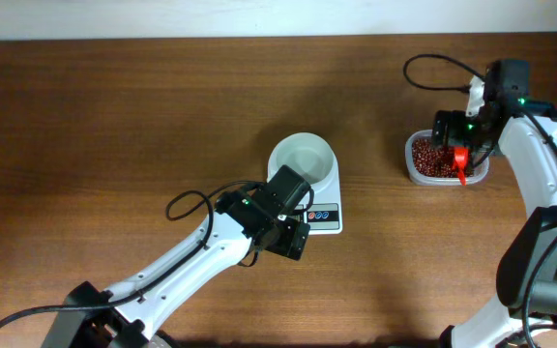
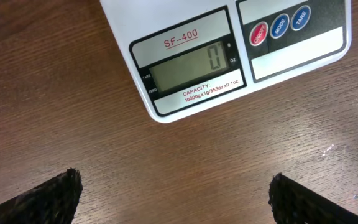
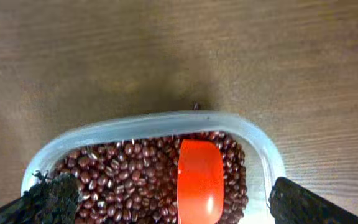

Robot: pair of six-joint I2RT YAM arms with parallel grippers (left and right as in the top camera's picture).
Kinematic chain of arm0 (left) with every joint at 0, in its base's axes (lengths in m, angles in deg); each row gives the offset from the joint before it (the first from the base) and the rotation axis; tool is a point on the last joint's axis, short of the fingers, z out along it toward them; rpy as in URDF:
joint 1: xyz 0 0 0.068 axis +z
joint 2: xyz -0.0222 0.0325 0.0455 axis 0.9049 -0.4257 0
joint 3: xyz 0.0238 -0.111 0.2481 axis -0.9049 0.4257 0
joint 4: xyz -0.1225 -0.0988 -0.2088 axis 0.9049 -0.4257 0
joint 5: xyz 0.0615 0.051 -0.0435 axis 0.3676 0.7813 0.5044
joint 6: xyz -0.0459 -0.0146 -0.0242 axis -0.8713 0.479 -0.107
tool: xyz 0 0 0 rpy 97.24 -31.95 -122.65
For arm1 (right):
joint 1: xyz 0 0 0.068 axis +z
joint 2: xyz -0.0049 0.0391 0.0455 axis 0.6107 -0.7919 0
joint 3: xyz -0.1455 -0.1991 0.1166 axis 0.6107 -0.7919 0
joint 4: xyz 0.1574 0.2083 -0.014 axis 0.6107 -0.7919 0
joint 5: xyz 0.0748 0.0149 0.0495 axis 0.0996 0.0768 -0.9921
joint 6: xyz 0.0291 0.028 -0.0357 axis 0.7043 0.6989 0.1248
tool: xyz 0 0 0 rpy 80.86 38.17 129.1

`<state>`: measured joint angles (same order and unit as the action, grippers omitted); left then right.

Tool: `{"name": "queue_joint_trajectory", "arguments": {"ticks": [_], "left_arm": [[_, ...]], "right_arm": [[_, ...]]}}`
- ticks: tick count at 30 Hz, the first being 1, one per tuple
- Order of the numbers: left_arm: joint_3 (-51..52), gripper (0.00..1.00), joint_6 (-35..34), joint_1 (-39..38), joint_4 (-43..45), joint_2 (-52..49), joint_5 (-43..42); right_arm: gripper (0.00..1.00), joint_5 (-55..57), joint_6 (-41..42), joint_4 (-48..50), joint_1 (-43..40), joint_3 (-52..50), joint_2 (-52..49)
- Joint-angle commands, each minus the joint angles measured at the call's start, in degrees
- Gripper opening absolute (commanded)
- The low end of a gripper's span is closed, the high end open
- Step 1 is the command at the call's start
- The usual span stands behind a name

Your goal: Scoop item into bowl and weigh 50g on scale

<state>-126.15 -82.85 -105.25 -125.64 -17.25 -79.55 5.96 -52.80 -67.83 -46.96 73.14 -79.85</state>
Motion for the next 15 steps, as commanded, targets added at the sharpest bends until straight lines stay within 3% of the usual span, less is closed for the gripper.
{"name": "queue_joint_trajectory", "arguments": {"ticks": [1, 3, 5, 10, 12, 15], "left_arm": [[0.5, 0.99, 0.1, -0.2, 0.1, 0.6, 0.6], [0.5, 0.99, 0.1, -0.2, 0.1, 0.6, 0.6], [0.5, 0.99, 0.1, -0.2, 0.1, 0.6, 0.6], [0.5, 0.99, 0.1, -0.2, 0.1, 0.6, 0.6], [0.5, 0.99, 0.1, -0.2, 0.1, 0.6, 0.6], [0.5, 0.99, 0.1, -0.2, 0.1, 0.6, 0.6]], "right_arm": [[0.99, -0.2, -0.1, -0.3, 0.3, 0.1, -0.2], [1.0, -1.4, -0.1, -3.1, 0.3, 1.6, 0.3], [0.77, -0.8, 1.2, -11.5, 0.2, 7.9, 1.9], [0.73, -1.4, 7.0, -27.4, 0.9, 12.5, 13.1], [0.71, -1.2, 7.8, -28.7, 0.8, 9.6, 17.8], [0.72, 1.1, 11.9, -18.9, 0.8, -5.5, 27.9]]}}
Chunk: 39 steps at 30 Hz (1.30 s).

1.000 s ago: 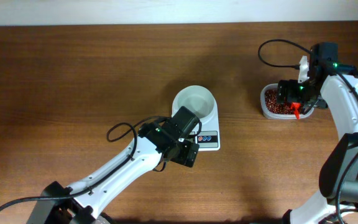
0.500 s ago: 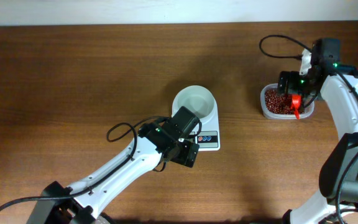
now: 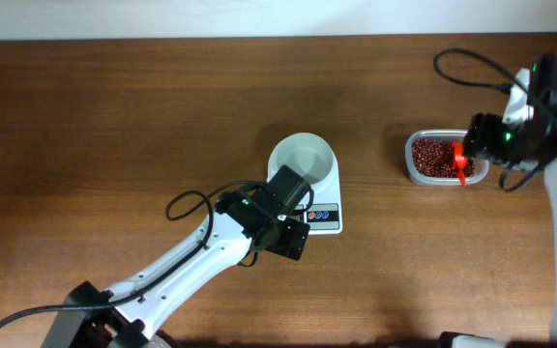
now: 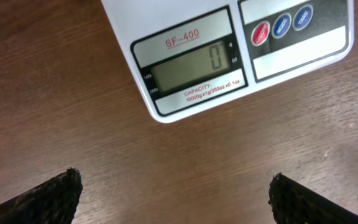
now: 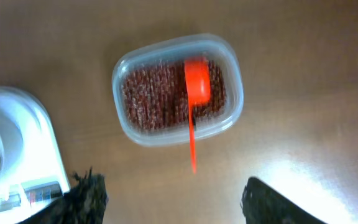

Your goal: Scoop item into bowl and weigh 50g on scale

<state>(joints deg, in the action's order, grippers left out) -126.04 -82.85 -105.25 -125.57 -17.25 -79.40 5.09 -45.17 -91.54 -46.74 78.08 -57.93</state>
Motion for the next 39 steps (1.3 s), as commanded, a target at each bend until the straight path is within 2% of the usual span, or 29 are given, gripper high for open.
{"name": "queue_joint_trajectory", "arguments": {"ticks": [1, 3, 5, 7, 9, 12, 16, 19, 21, 29, 35, 39], "left_arm": [[0.4, 0.99, 0.1, -0.2, 0.0, 0.6, 0.4], [0.4, 0.99, 0.1, -0.2, 0.0, 0.6, 0.4], [0.4, 0.99, 0.1, -0.2, 0.0, 0.6, 0.4], [0.4, 0.99, 0.1, -0.2, 0.0, 0.6, 0.4], [0.4, 0.99, 0.1, -0.2, 0.0, 0.6, 0.4], [0.4, 0.99, 0.1, -0.2, 0.0, 0.6, 0.4], [0.4, 0.99, 0.1, -0.2, 0.0, 0.6, 0.4], [0.4, 0.99, 0.1, -0.2, 0.0, 0.6, 0.4], [0.4, 0.99, 0.1, -0.2, 0.0, 0.6, 0.4], [0.4, 0.99, 0.1, -0.2, 0.0, 0.6, 0.4], [0.4, 0.99, 0.1, -0.2, 0.0, 0.6, 0.4], [0.4, 0.99, 0.1, -0.2, 0.0, 0.6, 0.4]], "right_arm": [[0.72, 3.0, 4.4, 9.3, 0.5, -16.0, 8.7], [0.7, 3.8, 5.4, 17.4, 0.4, -26.2, 11.6], [0.64, 4.9, 5.1, 24.6, 0.5, -32.8, 11.3], [0.63, 5.7, 3.2, 33.1, 0.5, -39.3, 9.7], [0.62, 5.7, 2.1, 36.3, 0.5, -41.6, 8.7], [0.5, 5.4, 2.1, 37.9, 0.5, -42.2, 6.6], [0.24, 5.2, 2.1, 39.9, 0.5, -42.1, 4.7], [0.16, 5.0, 2.0, 39.7, 0.5, -40.0, 4.7], [0.04, 4.4, 2.0, 39.6, 0.5, -39.0, 4.7], [0.04, 3.5, -2.9, 39.3, 0.5, -35.8, 4.7], [0.04, 1.8, -3.8, 27.2, 0.5, -25.9, 4.4], [0.04, 1.3, -4.2, 23.6, 0.5, -22.8, 1.9]]}}
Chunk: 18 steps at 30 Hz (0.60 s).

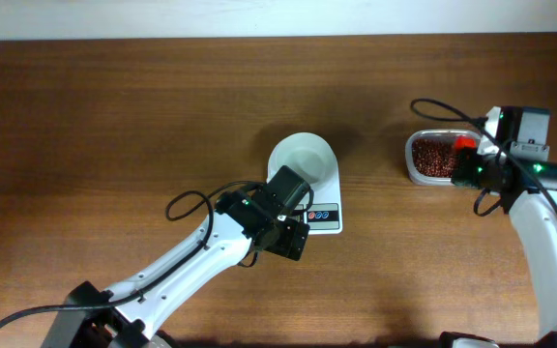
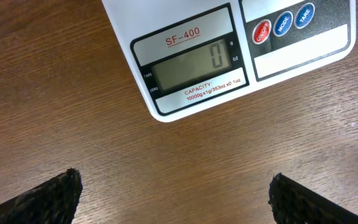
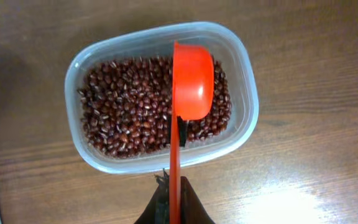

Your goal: Scoop item into bowl and weigh 50g on scale

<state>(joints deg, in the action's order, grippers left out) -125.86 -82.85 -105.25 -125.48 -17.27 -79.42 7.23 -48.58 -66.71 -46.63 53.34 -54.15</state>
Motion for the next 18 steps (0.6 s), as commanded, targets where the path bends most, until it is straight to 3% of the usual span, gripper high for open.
{"name": "queue_joint_trajectory", "arguments": {"ticks": [1, 5, 10, 18], "left_arm": [[0.2, 0.99, 0.1, -0.2, 0.0, 0.6, 0.5], [0.2, 0.99, 0.1, -0.2, 0.0, 0.6, 0.5], [0.2, 0.99, 0.1, -0.2, 0.0, 0.6, 0.5], [0.2, 0.99, 0.1, -0.2, 0.0, 0.6, 0.5]], "right_arm": [[0.04, -1.0, -2.1, -1.7, 0.3, 2.3, -3.1], [0.04, -1.3, -4.5, -4.7, 0.3, 5.7, -7.9], [0.04, -2.7, -7.1, -16.1, 0.3, 21.6, -20.8], [0.35, -2.5, -7.1, -11.2, 0.3, 24.7, -25.0]]}}
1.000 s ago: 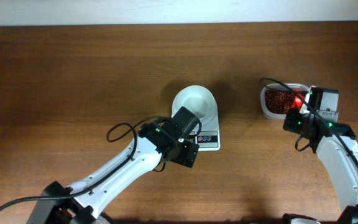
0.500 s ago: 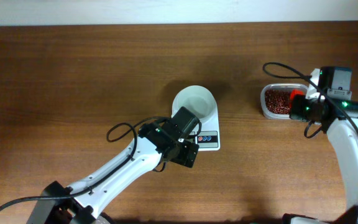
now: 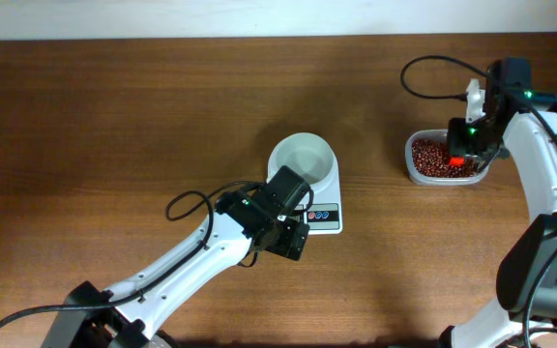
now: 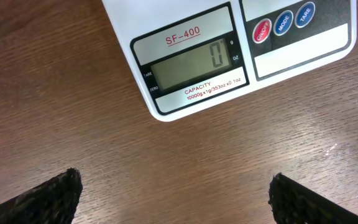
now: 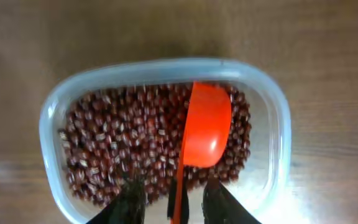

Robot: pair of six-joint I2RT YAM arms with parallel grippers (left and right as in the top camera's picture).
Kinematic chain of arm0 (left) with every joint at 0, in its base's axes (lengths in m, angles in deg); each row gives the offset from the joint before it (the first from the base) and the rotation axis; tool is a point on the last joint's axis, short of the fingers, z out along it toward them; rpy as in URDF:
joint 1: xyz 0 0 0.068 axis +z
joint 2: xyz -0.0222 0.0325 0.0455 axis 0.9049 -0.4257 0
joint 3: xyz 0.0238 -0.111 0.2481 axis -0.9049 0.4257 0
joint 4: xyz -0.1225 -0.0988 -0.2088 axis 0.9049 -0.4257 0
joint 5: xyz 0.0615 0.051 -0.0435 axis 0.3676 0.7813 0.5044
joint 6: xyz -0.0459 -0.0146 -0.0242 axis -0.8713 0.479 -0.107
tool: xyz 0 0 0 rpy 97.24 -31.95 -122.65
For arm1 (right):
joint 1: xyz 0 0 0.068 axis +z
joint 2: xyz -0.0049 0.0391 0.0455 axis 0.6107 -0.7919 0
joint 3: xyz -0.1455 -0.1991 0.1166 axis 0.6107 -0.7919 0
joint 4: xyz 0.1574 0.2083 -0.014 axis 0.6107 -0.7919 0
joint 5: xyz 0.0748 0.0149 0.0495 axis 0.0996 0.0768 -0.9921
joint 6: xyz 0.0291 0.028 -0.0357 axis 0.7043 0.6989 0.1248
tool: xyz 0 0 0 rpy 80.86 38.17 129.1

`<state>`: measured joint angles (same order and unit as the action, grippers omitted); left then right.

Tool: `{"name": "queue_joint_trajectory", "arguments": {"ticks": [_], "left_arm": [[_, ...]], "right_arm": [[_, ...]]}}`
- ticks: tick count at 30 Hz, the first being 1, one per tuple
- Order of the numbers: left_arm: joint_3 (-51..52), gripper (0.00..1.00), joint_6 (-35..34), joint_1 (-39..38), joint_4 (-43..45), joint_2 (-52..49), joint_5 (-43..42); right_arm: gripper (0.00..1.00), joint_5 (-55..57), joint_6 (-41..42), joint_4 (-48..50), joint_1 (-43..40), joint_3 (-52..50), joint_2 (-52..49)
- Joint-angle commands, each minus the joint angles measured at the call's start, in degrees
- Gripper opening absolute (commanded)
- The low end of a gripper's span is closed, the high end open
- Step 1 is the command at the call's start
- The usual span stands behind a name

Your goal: Scoop item into bowl and weigh 50g on scale

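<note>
A clear tub (image 5: pixel 279 126) of red beans (image 5: pixel 117 137) stands at the right of the table. An orange scoop (image 5: pixel 207 124) rests bowl-down on the beans, its handle running back between my right gripper's fingers. The right gripper (image 5: pixel 176 190) hovers over the tub (image 3: pixel 422 172), fingers apart on either side of the handle, open. The white bowl (image 3: pixel 303 157) sits empty on the white scale (image 4: pixel 191 68), whose display reads 0. My left gripper (image 4: pixel 174 183) hangs open over bare wood just in front of the scale display.
The scale's red and blue buttons (image 4: pixel 283 25) lie right of the display. Dark wooden tabletop (image 3: pixel 114 126) stretches left and behind. Black cables loop by the left arm (image 3: pixel 187 203) and above the right arm (image 3: pixel 433 63).
My right gripper was shut on the scoop handle from the tub's near side. Now it sits right over the tub with fingers apart and the scoop bowl on the beans. Left arm unchanged.
First my right gripper was open low over the tub, the scoop lying in the beans. Then it was higher and off to the right, still open. Later it was shut on the handle. Now its fingers are apart again. The scale read 0 throughout.
</note>
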<state>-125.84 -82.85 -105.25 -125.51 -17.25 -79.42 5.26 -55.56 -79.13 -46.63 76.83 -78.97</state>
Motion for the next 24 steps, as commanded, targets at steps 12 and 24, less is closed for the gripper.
{"name": "queue_joint_trajectory", "arguments": {"ticks": [12, 24], "left_arm": [[0.2, 0.99, 0.1, -0.2, 0.0, 0.6, 0.5], [0.2, 0.99, 0.1, -0.2, 0.0, 0.6, 0.5]], "right_arm": [[0.83, 1.2, -0.9, -11.8, 0.4, 18.4, 0.4], [0.99, 3.8, 2.8, -15.6, -1.3, 15.9, 1.5]]}}
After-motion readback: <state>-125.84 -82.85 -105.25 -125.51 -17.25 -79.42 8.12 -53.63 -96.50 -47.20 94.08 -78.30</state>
